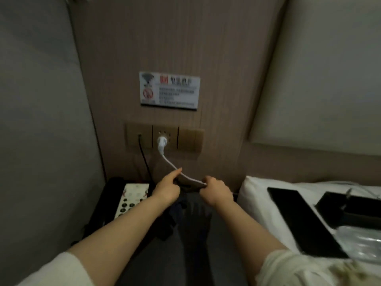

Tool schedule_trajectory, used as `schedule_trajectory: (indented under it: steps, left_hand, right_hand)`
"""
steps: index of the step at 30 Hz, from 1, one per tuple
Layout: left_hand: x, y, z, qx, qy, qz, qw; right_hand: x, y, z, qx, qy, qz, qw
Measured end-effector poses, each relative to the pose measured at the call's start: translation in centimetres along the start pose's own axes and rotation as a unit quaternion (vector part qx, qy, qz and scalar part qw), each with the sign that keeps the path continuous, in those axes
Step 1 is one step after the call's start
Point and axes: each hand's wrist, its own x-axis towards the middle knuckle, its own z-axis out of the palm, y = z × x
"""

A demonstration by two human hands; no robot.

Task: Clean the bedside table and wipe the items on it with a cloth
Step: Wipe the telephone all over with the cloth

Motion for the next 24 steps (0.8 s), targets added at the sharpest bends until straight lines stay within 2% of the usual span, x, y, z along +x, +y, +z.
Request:
schedule_trajectory:
  steps: [4,6,8,11,13,16,18,22,24]
  left_hand:
    - [-5.9,5.0,-3.6,-0.101,-0.006,0.031,0.994]
    - [-10.0,7.9,-4.8,-0.157,-0.008,0.038,0.987]
    - [-14.6,10.4,-5.6,-0.242,-0.008,0.034,0.97]
    - [-22.5,13.1,-5.8,-0.399,-0.017,-0.009,0.917]
    - [-28.2,14.0,-5.9,-0.482,-0.043,-0.06,0.873]
    - [-34.5,14.3,-5.6,-0.527,-0.072,-0.112,0.84]
    - [-38.7,14.0,-5.2,-0.53,-0.085,-0.121,0.835]
    - [-43.6,13.4,-4.0,-0.429,-0.037,-0.051,0.901]
    - [-45.5,13.6,-3.8,-0.381,-0.048,-0.015,0.923]
  right_hand:
    - [-4.6,-1.4,-4.3,0.149,-0.012,0.005,0.989]
    - [-8.3,-2.5,-6.4,0.302,-0.028,0.02,0.953]
    - [-13.0,-3.5,-8.0,0.479,-0.06,0.042,0.875]
    - [-21.3,-4.6,-9.5,0.684,-0.134,0.091,0.711]
    - [-27.3,-4.6,-10.4,0.739,-0.141,0.073,0.655]
    - [-34.3,-3.3,-11.2,0.753,-0.15,0.035,0.64]
    - [-38.7,-2.0,-11.1,0.744,-0.158,0.038,0.648]
    - [-44.9,0.5,-11.2,0.698,-0.131,0.004,0.704]
    - [-47.9,1.8,-11.8,0.688,-0.134,-0.024,0.713]
